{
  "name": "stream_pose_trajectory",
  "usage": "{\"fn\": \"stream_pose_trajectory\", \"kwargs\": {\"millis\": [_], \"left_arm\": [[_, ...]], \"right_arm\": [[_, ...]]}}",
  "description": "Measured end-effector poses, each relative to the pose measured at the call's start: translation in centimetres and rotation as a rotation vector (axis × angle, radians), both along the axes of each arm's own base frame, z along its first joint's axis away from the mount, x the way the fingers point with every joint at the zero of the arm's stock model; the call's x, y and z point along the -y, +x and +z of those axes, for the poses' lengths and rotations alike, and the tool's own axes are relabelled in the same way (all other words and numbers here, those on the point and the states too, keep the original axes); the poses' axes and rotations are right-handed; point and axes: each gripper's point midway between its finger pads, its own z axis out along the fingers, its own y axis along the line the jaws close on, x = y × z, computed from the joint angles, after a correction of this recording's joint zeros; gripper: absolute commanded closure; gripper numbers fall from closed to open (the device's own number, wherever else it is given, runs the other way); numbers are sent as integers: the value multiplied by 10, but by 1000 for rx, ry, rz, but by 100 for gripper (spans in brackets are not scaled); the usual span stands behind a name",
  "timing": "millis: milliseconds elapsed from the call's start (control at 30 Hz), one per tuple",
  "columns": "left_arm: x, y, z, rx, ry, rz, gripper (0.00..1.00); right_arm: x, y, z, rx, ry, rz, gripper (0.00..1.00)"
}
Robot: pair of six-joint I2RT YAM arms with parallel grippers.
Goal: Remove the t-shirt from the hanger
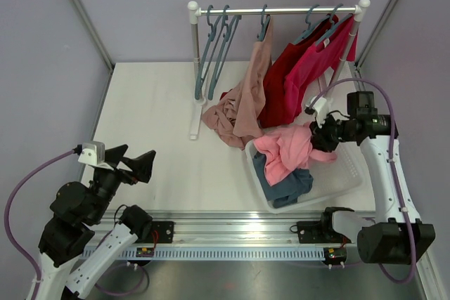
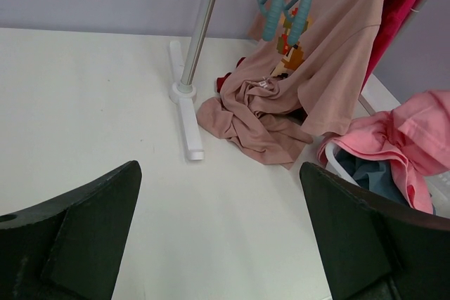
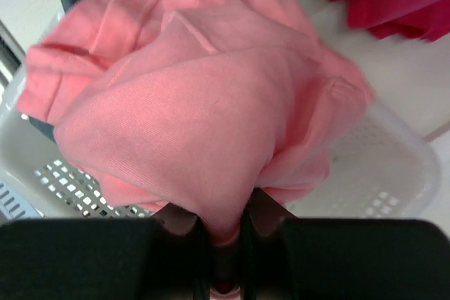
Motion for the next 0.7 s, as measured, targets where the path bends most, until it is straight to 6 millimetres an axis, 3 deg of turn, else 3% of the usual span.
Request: {"fn": "stream_pose_trajectory", "kwargs": {"millis": [133,267,367,400,500,600,700], "left_arm": [[2,1,-1,3,-2,-5,1],[4,2,0,5,-4,-13,1],[5,2,-1,3,-3,-17,1],[5,2,-1,3,-3,-18,1],[6,2,-1,2,-5,-21,1],[7,2,0,3,-8,-24,1],[9,4,2,9,-16,-28,1]], "right_arm": [[6,-17,-62,-188,-45,30,84],[22,-33,-124,-374,-132,33,67],[33,-46,-141,-421,-198,38,48],[36,-46,-141,-412,-215,38,33],[40,-43,-123,-339,-243,39,11],[39,-30,-77,-201,-244,31,2],[32,-13,-19,-30,-211,25,1]]}}
